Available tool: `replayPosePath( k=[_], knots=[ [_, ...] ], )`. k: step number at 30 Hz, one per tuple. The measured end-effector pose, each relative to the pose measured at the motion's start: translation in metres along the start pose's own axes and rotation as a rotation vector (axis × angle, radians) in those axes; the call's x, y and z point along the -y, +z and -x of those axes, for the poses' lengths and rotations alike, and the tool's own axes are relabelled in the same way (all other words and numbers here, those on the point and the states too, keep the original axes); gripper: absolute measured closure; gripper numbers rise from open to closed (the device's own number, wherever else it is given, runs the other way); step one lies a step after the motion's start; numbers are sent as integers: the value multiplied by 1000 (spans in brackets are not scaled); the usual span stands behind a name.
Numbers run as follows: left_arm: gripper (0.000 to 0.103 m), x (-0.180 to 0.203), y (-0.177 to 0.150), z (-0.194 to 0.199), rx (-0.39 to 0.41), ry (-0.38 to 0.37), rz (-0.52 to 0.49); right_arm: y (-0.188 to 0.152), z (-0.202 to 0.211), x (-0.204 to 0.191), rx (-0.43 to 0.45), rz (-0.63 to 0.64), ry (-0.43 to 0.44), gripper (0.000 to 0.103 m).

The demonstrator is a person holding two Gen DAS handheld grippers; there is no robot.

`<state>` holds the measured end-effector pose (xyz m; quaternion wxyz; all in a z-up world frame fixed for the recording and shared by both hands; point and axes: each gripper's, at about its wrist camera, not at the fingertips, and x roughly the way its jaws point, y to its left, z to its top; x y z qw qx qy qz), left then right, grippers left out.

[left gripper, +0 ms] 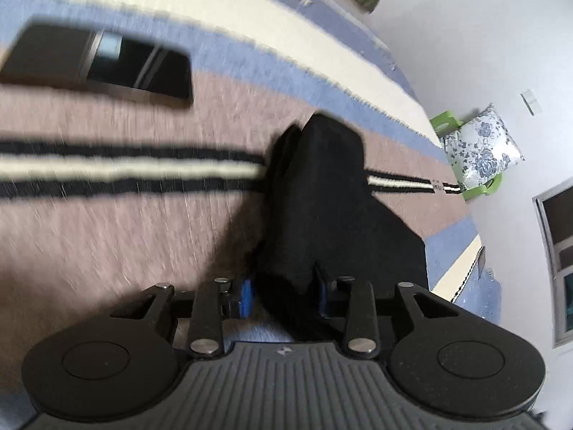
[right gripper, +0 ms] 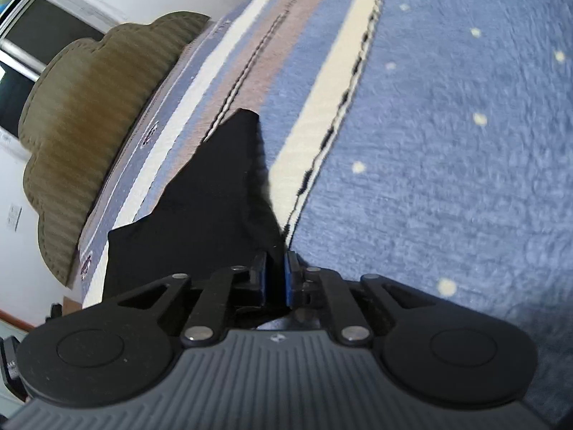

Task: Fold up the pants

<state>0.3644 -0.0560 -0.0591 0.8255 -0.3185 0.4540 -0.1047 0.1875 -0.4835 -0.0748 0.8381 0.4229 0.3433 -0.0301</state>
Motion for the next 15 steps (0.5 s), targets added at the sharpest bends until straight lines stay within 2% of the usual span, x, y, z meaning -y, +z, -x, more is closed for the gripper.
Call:
replayPosePath(
  k=[1, 3, 5, 7, 8, 9, 10, 12, 15],
  knots=[
    [69, 4, 1, 9, 36, 31, -55, 1, 4, -5, 6, 27, -12, 87],
    [68, 12, 4, 25, 133, 109, -133, 1, 21, -28, 94, 189, -115, 79],
    [68, 22, 9, 35, 184, 121, -199, 3, 35, -47, 180, 320, -163, 78],
    [63, 35, 19, 34, 174, 76, -231, 13, 34, -60, 162, 361, -102, 67],
    [59, 43, 24, 30, 158, 33, -249, 20, 27, -67, 139, 358, -60, 65],
    [53, 49, 28, 26, 152, -6, -264, 26, 19, -75, 119, 357, -27, 64],
    [41, 58, 32, 21, 156, -50, -292, 31, 6, -85, 105, 363, 2, 65],
    [28, 72, 38, 4, 127, -100, -335, 39, -19, -101, 100, 365, 10, 65],
    [27, 80, 46, -27, 74, -144, -345, 58, -62, -112, 33, 290, 84, 64]
  ],
)
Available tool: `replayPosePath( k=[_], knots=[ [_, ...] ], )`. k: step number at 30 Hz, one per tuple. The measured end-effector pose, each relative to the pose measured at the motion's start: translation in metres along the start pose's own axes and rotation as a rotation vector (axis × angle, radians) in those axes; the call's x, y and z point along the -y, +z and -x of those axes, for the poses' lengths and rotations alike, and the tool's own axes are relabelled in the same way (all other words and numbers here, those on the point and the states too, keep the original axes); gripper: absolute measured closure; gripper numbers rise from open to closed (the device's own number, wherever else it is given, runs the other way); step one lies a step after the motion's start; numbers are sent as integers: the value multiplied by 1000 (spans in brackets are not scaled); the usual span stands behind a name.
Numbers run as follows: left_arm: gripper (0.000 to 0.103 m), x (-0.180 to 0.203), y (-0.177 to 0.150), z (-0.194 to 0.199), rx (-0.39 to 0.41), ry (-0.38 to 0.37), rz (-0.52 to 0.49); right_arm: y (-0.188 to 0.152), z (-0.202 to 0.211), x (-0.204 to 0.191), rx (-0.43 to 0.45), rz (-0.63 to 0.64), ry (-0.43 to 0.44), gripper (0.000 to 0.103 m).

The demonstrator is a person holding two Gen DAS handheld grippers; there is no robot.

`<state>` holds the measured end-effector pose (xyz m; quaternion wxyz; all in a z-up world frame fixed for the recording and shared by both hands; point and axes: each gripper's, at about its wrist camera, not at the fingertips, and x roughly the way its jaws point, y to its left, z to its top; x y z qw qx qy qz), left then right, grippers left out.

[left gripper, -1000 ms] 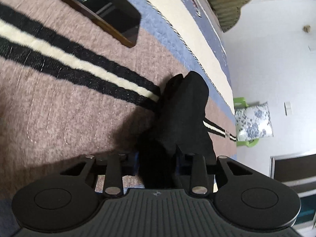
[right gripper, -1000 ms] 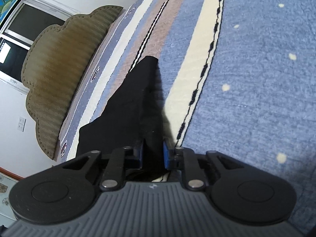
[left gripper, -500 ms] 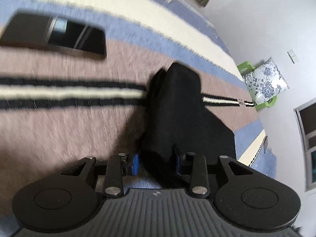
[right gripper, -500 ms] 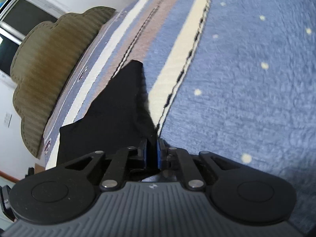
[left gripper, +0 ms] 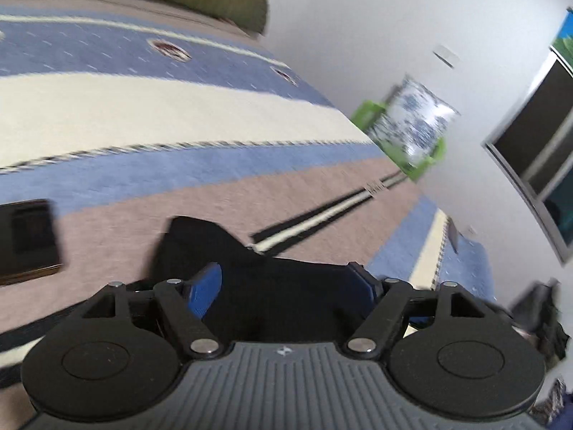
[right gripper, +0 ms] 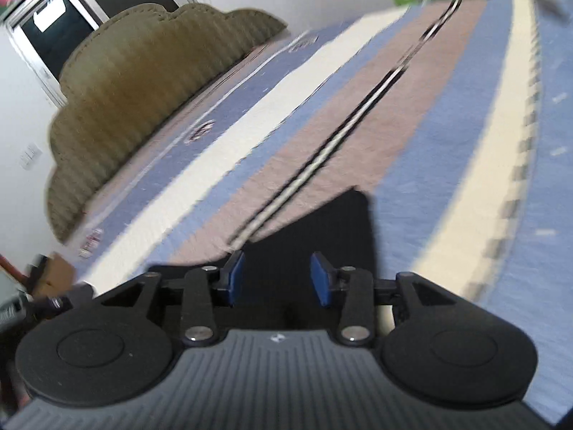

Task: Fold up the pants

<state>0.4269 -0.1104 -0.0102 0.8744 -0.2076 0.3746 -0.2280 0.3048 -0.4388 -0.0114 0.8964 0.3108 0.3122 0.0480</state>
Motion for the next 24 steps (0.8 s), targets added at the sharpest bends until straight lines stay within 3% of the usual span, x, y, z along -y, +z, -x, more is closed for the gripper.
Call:
replayPosePath(
  k=[2, 4, 7, 10, 13, 16, 18, 19, 21, 22, 23, 24],
  knots=[
    [27, -12, 3, -27, -49, 72, 22, 10, -23, 7, -24, -55, 31, 65],
    [28, -33, 1, -51, -97, 155, 79, 16, -49, 16, -28, -62, -22, 65],
    [28, -43, 6, -48, -64, 134, 101, 21, -76, 41, -12, -95, -189, 67],
    [27, -35, 8, -23, 32, 239, 19, 23, -74, 55, 4, -183, -146, 67],
    [27, -40, 1, 1, 35, 179, 26, 19, -50, 32, 20, -33, -172, 57],
    [23, -38, -20, 14, -30, 93, -1, 2, -28, 18, -44, 49, -34, 47],
    [23, -27, -36, 6, -87, 178, -119, -17, -18, 7, -97, 116, -4, 42],
    [21, -27, -44, -3, -133, 252, -151, -27, -18, 1, -133, 179, -31, 42],
    [23, -37, -51, 2, -113, 231, -98, -41, -22, -2, -152, 303, -143, 47],
    [23, -37, -51, 11, -94, 236, -79, -46, -21, -1, -154, 333, -189, 57],
    [23, -34, -52, 22, -70, 245, -88, -46, -16, -2, -140, 339, -236, 57],
    [23, -28, -56, 32, -43, 239, -118, -46, -8, -7, -120, 337, -295, 50]
  ],
)
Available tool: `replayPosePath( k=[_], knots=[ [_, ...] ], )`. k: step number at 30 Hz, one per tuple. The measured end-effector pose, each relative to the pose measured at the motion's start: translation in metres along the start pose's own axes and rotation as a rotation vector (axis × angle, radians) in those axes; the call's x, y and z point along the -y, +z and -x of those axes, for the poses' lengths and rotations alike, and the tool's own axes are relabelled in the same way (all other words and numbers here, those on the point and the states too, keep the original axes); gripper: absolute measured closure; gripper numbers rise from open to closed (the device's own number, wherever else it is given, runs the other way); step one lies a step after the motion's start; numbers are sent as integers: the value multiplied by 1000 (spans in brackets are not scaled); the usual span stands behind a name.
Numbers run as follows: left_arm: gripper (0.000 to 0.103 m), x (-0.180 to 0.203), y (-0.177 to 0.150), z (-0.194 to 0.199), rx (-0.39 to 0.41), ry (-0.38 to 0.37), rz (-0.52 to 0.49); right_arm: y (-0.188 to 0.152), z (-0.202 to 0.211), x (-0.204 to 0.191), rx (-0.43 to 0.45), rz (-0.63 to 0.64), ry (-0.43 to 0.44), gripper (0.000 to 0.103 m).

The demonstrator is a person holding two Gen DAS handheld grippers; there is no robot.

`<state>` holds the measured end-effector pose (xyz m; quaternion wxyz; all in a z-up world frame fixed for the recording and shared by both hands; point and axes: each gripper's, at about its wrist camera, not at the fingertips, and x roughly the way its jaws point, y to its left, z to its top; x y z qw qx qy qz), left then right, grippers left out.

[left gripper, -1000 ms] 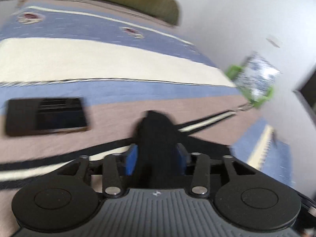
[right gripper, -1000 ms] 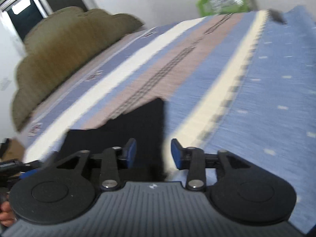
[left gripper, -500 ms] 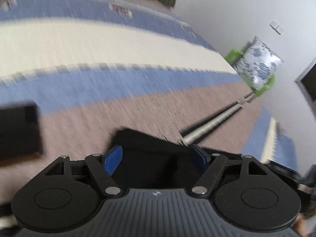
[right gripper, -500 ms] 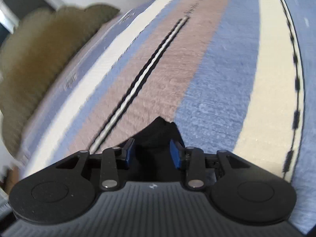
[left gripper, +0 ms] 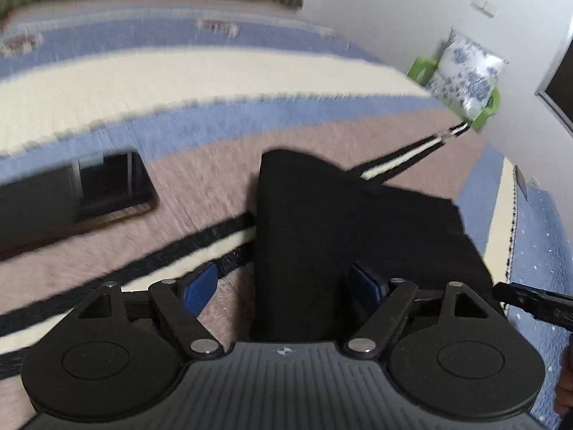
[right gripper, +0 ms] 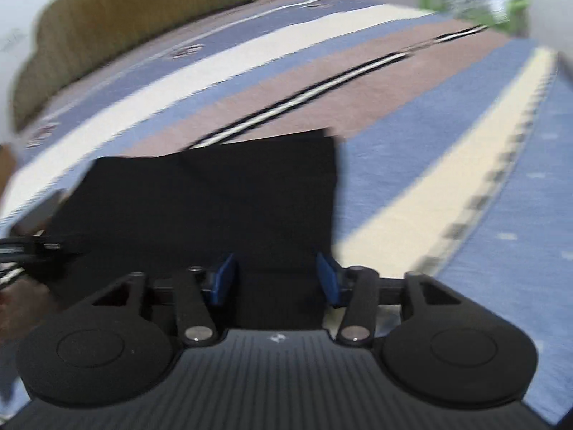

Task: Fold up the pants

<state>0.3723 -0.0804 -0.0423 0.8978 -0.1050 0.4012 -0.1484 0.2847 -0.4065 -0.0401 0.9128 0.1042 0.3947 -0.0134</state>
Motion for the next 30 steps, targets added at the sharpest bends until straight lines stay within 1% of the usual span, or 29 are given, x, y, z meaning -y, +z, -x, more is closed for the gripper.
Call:
replayPosePath(
  k=[1, 2, 3, 4, 5, 6, 7, 8, 10, 11, 12, 13, 14, 15, 17, 19, 20, 22, 24, 26, 29, 30],
  knots=[
    [23, 6, -3, 7, 18, -14, -39, -2, 11, 0, 22, 3, -19, 48],
    [22, 13, -6, 9, 11, -11, -85, -8, 22, -4, 43, 18, 32, 47],
    [22, 19, -11, 6, -25, 19, -129, -14, 28, -8, 34, 27, 87, 41],
    [22, 22, -16, -2, -73, 55, -160, -22, 30, -14, 3, 41, 128, 38],
    [22, 21, -20, -9, -106, 63, -154, -30, 29, -17, -24, 47, 137, 36],
    [22, 15, -20, -11, -110, 49, -111, -40, 24, -18, -49, 52, 120, 36],
    [22, 12, -20, -7, -106, 38, -73, -45, 22, -18, -50, 71, 98, 36],
    [22, 11, -20, -1, -93, 40, -58, -47, 22, -17, -45, 80, 77, 35],
    [22, 15, -21, 14, -21, 70, -87, -44, 31, -15, -47, 41, 12, 35],
    [22, 19, -21, 19, 12, 98, -109, -41, 39, -16, -19, 30, 20, 35],
    [22, 20, -21, 16, 14, 119, -121, -41, 48, -19, 18, 25, 48, 35],
    [22, 20, -20, 9, -24, 131, -125, -40, 53, -22, 45, 24, 78, 34],
    [22, 19, -20, 4, -71, 128, -122, -40, 53, -26, 53, 22, 78, 33],
    [21, 15, -21, -1, -93, 119, -103, -40, 49, -30, 49, 22, 67, 31],
    [21, 9, -21, 4, -78, 101, -56, -45, 32, -39, 3, 61, 24, 24],
    [22, 11, -23, 15, -60, 108, -76, -57, 14, -43, -58, 114, -67, 18],
    [22, 12, -24, 17, -56, 117, -94, -63, 18, -42, -72, 117, -73, 17],
    [22, 13, -27, 25, -55, 133, -98, -68, 26, -39, -57, 85, -66, 17],
    [22, 13, -29, 32, -57, 123, -81, -69, 35, -35, -47, 32, -52, 17],
    [22, 16, -33, 39, -54, 124, -86, -72, 42, -36, -39, 15, -51, 17],
    [22, 24, -40, 55, -27, 146, -138, -76, 56, -43, -33, 18, -52, 15],
    [22, 27, -42, 60, -16, 156, -154, -77, 62, -44, -27, 22, -52, 13]
  ],
)
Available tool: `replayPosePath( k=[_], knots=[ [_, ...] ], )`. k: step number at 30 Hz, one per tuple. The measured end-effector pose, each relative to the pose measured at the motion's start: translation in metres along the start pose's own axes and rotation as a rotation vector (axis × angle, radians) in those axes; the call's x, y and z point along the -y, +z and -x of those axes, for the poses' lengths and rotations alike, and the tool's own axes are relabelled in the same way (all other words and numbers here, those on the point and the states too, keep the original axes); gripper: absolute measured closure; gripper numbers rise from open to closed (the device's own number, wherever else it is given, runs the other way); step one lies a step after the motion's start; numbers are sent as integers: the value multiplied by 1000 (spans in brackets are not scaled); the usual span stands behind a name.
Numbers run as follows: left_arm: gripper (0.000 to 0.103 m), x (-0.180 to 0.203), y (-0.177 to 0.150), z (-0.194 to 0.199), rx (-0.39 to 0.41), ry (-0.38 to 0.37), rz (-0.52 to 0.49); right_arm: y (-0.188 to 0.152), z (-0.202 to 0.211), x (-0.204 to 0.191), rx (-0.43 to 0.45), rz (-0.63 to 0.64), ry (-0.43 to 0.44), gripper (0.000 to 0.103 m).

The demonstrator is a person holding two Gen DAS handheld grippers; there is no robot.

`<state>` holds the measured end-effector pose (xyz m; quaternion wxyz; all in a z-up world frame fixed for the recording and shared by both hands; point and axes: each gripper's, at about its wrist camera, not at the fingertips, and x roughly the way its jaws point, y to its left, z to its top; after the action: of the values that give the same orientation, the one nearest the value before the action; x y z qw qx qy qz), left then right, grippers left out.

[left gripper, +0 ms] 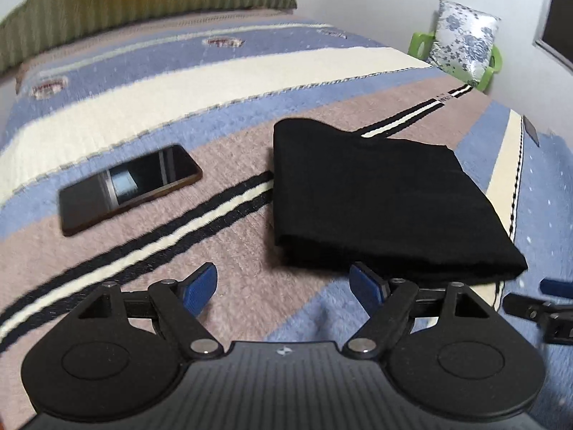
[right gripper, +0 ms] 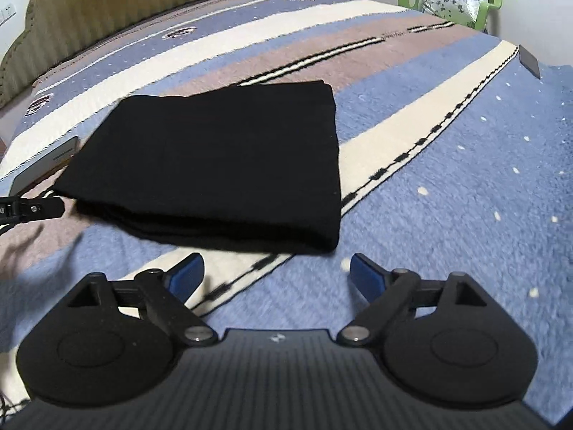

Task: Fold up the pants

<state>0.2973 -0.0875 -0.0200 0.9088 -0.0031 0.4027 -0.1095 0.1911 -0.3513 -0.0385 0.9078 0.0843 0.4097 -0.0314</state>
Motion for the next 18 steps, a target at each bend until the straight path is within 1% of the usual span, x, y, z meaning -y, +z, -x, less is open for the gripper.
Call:
replayPosePath(
  k=[7, 9, 11, 15, 18],
  knots=[
    [22, 13, -20, 43, 55, 42, -77, -11, 48, -18, 48, 2, 16, 0],
    [22, 16, -27, 55, 64, 56, -88, -13, 59, -24, 59, 4, 14, 0],
    [21, 16, -35, 66, 64, 55, -87, -17, 70, -30, 71, -4, 9, 0],
    [21, 11, -50, 85, 62, 45, -57, -27, 89, -39, 80, -37, 30, 0],
    [21, 6, -61, 95, 47, 42, -40, -35, 101, -46, 90, -53, 25, 0]
  ],
)
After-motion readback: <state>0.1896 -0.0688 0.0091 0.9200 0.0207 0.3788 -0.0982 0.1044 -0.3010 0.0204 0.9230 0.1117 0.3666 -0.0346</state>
